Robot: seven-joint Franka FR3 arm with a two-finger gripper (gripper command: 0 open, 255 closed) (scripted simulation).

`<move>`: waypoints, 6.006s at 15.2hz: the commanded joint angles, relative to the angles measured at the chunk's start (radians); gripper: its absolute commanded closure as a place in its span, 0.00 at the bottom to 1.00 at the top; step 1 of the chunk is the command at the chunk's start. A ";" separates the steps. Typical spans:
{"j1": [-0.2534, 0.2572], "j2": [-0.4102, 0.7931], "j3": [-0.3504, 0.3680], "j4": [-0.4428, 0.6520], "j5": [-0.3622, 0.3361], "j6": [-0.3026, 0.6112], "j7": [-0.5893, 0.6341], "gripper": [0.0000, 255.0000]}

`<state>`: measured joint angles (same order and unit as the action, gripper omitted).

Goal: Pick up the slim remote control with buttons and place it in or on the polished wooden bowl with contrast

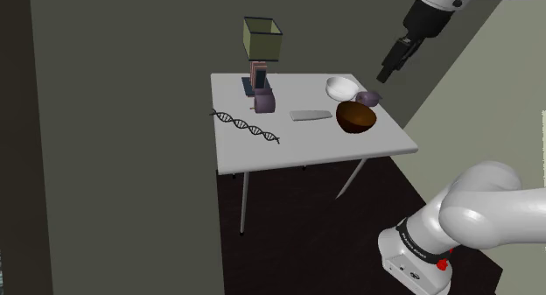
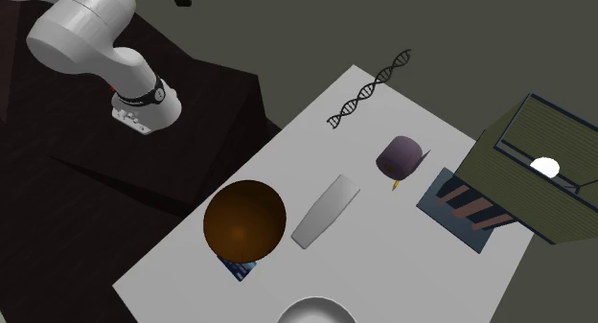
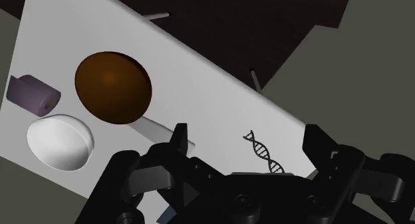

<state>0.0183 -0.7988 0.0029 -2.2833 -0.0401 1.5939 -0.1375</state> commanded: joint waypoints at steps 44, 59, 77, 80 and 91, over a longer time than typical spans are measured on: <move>0.020 1.327 -0.342 0.417 0.290 0.753 -1.448 0.00; 0.012 1.360 -0.331 0.416 0.304 0.786 -1.457 1.00; 0.035 1.254 -0.364 0.430 0.255 0.670 -1.425 1.00; 0.040 1.230 -0.370 0.439 0.243 0.639 -1.417 1.00; 0.052 1.155 -0.389 0.488 0.204 0.521 -1.392 1.00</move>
<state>0.0701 0.3618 -0.3845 -1.8038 0.1673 2.1280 -1.5316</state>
